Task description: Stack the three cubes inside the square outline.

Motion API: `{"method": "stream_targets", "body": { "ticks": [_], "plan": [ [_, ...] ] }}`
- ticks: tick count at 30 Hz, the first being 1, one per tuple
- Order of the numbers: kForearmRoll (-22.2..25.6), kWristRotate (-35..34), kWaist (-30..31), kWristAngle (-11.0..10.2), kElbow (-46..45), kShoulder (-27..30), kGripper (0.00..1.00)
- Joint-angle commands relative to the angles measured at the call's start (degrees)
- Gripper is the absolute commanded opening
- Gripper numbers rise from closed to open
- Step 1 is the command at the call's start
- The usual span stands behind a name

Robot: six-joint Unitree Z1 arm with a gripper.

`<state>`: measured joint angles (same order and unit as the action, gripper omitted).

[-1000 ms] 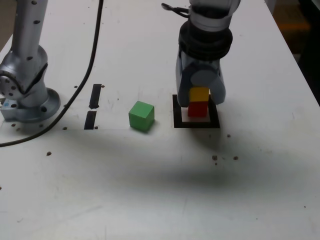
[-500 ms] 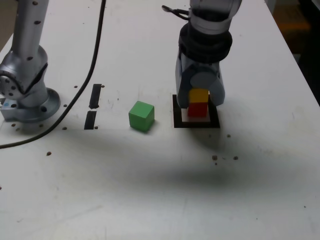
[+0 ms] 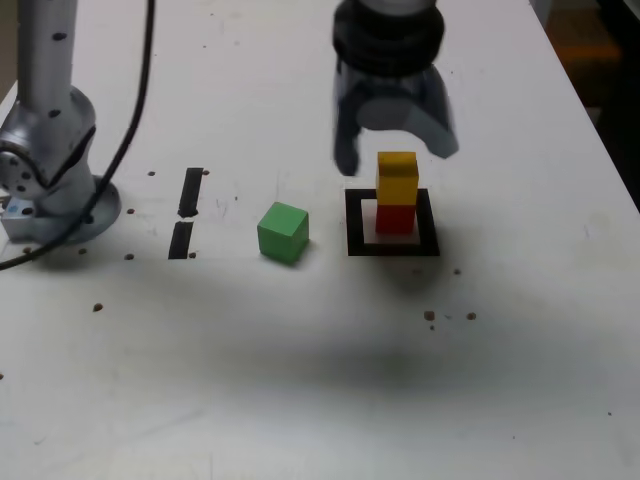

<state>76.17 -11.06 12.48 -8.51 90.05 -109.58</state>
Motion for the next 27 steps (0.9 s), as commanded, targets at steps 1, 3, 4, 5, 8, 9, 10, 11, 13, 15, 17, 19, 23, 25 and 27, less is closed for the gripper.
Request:
{"method": "stream_targets", "body": {
  "ticks": [1, 3, 4, 5, 8, 9, 10, 11, 13, 15, 17, 19, 23, 25, 27],
  "plan": [
    [3.1, 2.3, 1.4, 0.2, 0.6, 3.1, 1.0],
    [4.8, 4.9, 2.2, 1.5, -0.7, 5.0, 1.0],
    [4.9, 5.9, 2.5, 2.1, -1.8, 5.7, 1.0],
    [4.7, 6.9, 2.7, 2.7, -3.2, 6.4, 1.0],
    [2.5, 9.1, 3.8, 3.7, -7.4, 8.3, 1.0],
    [1.7, 9.7, 4.4, 3.7, -8.5, 8.9, 1.0],
    [1.0, 10.3, 5.2, 3.8, -9.4, 9.5, 1.0],
    [0.4, 10.8, 6.0, 3.9, -10.2, 10.1, 0.99],
    [-0.2, 11.0, 8.1, 4.2, -11.5, 11.3, 0.99],
    [-0.5, 10.7, 10.0, 4.5, -12.9, 11.8, 0.99],
    [-1.7, 10.3, 11.4, 4.6, -14.9, 11.6, 0.99],
    [-4.0, 10.1, 12.0, 4.5, -17.9, 10.8, 0.99],
    [-10.6, 10.5, 11.7, 4.2, -24.7, 9.2, 0.98],
    [-15.3, 11.0, 11.2, 3.9, -28.4, 8.7, 0.97],
    [-18.1, 11.0, 11.2, 4.0, -30.1, 8.2, 0.95]
  ]
}}
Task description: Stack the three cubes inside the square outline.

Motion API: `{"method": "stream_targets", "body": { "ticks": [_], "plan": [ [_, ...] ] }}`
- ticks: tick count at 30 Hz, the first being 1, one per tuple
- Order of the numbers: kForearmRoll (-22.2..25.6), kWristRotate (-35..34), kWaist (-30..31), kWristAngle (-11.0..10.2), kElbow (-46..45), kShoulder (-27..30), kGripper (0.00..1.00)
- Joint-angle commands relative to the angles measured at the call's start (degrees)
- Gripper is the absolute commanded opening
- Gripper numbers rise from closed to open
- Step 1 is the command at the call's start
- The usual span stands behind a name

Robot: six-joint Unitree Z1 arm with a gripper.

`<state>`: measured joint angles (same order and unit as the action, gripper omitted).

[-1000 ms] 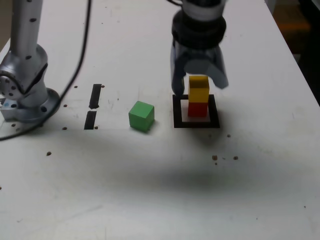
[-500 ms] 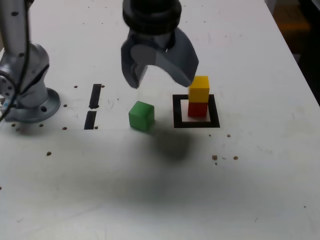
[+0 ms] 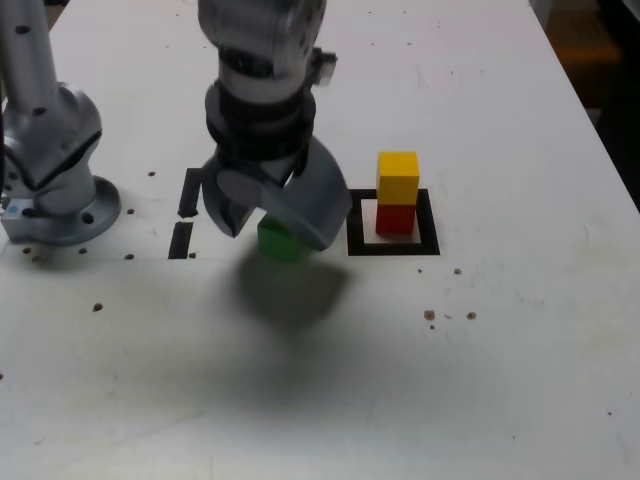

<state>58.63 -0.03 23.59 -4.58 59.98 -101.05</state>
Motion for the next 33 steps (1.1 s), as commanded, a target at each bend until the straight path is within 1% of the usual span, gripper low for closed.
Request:
{"method": "stream_targets", "body": {
  "ticks": [1, 5, 8, 11, 14, 16, 21, 26, 29, 32, 33],
  "plan": [
    [-2.0, -0.1, 0.1, 0.2, -0.9, -0.6, 0.94],
    [-7.1, -0.3, 0.1, 0.5, -3.5, -2.0, 0.88],
    [-10.8, -1.2, 0.1, -0.3, -5.0, -2.2, 0.77],
    [-12.8, -2.8, 0.1, -2.0, -6.1, -1.8, 0.6],
    [-13.4, -4.6, 0.1, -3.7, -7.0, -1.7, 0.45],
    [-13.2, -5.5, 0.1, -4.4, -7.4, -1.7, 0.38],
    [-12.5, -7.4, 0.1, -5.6, -7.6, -1.8, 0.3],
    [-10.1, -8.8, 0.1, -6.4, -7.4, -1.0, 0.2],
    [-7.2, -9.0, 0.1, -6.4, -6.3, 0.1, 0.19],
    [1.1, -9.1, 0.1, -6.2, -2.2, 2.8, 0.19],
    [5.2, -9.0, 0.1, -6.3, 0.6, 4.0, 0.19]
  ]
}}
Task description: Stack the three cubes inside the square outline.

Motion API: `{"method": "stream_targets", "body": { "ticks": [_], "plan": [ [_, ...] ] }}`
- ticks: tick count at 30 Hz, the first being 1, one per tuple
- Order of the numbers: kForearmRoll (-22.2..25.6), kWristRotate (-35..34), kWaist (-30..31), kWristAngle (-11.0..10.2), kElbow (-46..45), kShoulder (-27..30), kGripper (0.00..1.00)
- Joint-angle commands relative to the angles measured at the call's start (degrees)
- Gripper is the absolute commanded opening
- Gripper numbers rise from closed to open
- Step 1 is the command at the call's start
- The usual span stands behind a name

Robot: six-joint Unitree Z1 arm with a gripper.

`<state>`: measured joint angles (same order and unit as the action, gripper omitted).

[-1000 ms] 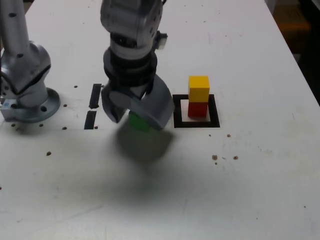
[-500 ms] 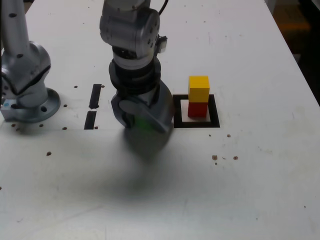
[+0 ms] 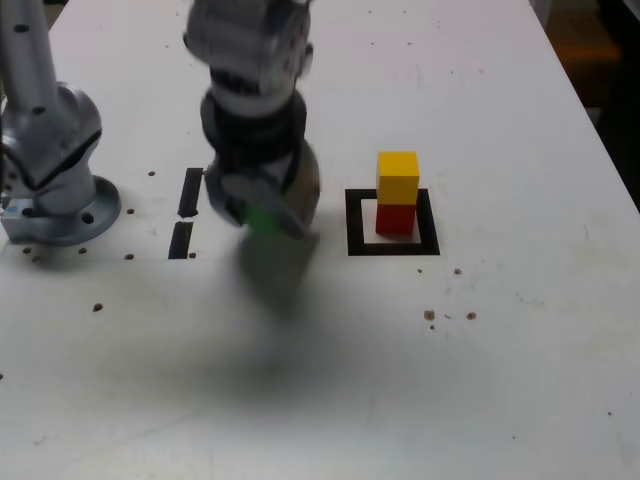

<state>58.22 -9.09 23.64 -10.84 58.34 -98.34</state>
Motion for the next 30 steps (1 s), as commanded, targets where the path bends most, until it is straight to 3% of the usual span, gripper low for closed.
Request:
{"method": "stream_targets", "body": {
  "ticks": [1, 6, 9, 16, 21, 30],
  "plan": [
    [9.1, 0.2, 0.0, -0.2, 4.9, 2.2, 0.19],
    [27.9, 2.2, -1.4, -1.8, 28.1, 3.8, 0.16],
    [31.9, 2.3, -2.6, -1.9, 37.4, 2.2, 0.14],
    [34.9, 2.4, -6.9, -0.9, 47.9, -4.5, 0.13],
    [35.6, 3.9, -10.4, 0.9, 53.1, -9.3, 0.13],
    [35.6, 4.2, -12.7, 2.5, 51.5, -12.3, 0.14]
  ]
}}
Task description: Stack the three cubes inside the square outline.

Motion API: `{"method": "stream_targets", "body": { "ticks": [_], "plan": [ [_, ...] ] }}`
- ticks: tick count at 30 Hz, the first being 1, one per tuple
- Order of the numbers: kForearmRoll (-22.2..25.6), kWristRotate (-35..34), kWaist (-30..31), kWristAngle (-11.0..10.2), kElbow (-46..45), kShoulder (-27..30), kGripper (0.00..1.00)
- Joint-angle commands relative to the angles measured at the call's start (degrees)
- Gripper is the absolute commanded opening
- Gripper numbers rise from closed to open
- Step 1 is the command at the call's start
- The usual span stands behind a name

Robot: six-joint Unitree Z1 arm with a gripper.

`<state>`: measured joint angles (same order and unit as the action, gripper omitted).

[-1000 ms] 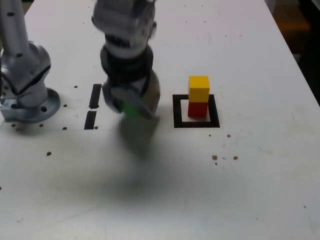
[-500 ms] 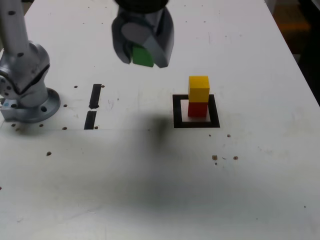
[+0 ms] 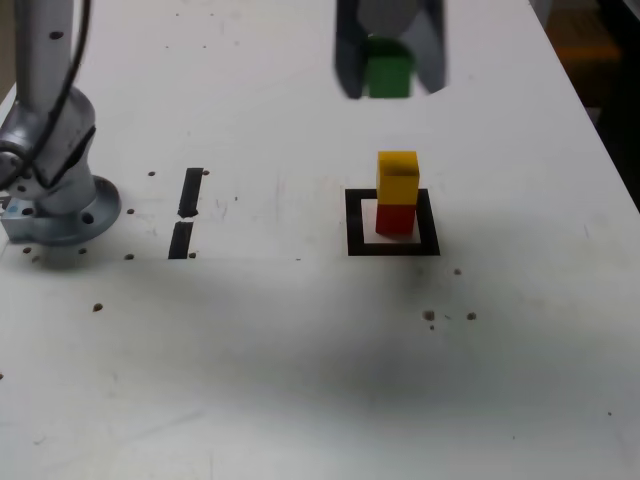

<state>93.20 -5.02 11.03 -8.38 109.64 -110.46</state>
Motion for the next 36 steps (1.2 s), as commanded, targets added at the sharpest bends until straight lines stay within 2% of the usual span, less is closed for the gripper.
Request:
{"method": "stream_targets", "body": {
  "ticks": [1, 8, 20, 36],
  "plan": [
    [0.6, 0.3, -0.4, 0.1, -0.2, -0.5, 0.14],
    [0.4, 1.1, -2.4, 0.4, -2.6, -2.2, 0.17],
    [-1.4, 0.5, -2.4, 3.0, -3.0, -4.9, 0.17],
    [-7.2, 0.3, -2.1, 3.2, -6.6, -5.6, 0.17]
  ]
}}
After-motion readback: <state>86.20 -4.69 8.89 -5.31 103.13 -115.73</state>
